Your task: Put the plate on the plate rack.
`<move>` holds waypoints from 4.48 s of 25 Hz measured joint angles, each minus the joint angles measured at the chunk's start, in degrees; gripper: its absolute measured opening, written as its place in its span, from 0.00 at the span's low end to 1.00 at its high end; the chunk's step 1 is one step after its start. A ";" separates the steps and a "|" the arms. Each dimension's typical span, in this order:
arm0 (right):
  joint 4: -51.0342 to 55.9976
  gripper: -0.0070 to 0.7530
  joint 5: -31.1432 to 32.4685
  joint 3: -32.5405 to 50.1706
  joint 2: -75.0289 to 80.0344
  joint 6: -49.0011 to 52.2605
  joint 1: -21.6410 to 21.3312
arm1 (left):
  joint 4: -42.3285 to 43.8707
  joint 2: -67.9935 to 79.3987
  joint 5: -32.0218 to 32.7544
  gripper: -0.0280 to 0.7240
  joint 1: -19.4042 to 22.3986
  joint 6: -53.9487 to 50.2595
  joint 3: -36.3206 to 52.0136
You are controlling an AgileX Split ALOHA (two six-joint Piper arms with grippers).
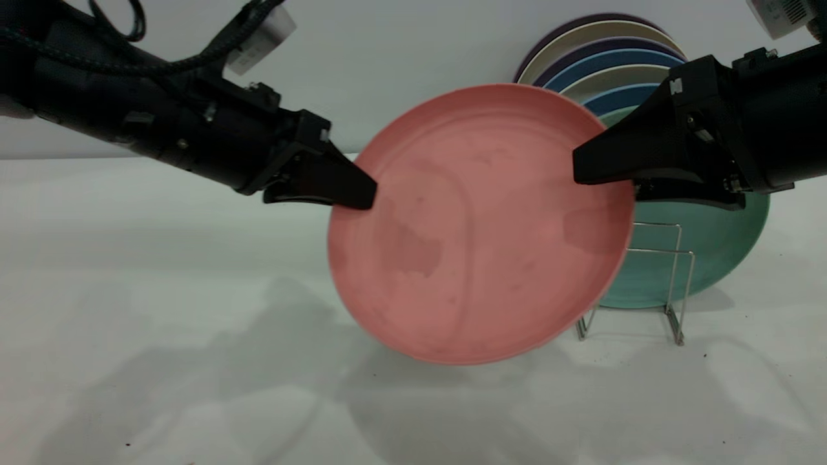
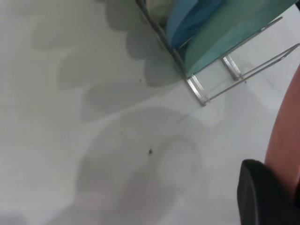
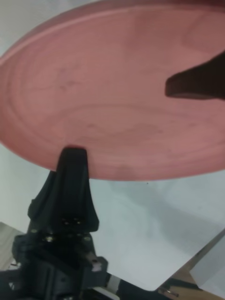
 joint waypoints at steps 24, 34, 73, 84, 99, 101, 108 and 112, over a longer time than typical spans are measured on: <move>-11.09 0.18 -7.43 -0.37 -0.31 -14.40 -6.97 | 6.21 -3.56 9.09 0.38 5.48 -1.77 -2.06; -34.52 0.18 -7.09 -5.75 -8.08 -28.43 -8.76 | 13.32 -3.56 9.09 0.54 18.48 -9.71 -2.28; -44.82 0.18 -7.64 -25.14 8.81 -28.47 -8.76 | 14.81 -3.56 8.45 0.54 20.34 -9.90 -2.28; -44.65 0.22 -7.57 -25.49 10.93 -28.47 -8.76 | 14.81 -3.56 7.41 0.54 20.34 -9.95 -2.28; -45.26 0.60 -0.01 -25.49 4.44 -3.73 -9.10 | 24.05 -3.56 2.11 0.54 20.34 -22.11 -3.87; -46.16 0.60 0.03 -25.49 1.52 8.97 -10.01 | 32.05 -3.56 2.07 0.54 20.34 -30.64 -5.94; -58.02 0.58 6.03 -25.49 -1.07 50.39 -14.01 | 72.88 -3.98 10.80 0.54 20.34 -70.27 -13.67; -68.09 0.58 11.39 -25.49 -2.96 60.30 -14.07 | 86.39 -7.55 15.86 0.54 20.34 -81.88 -13.71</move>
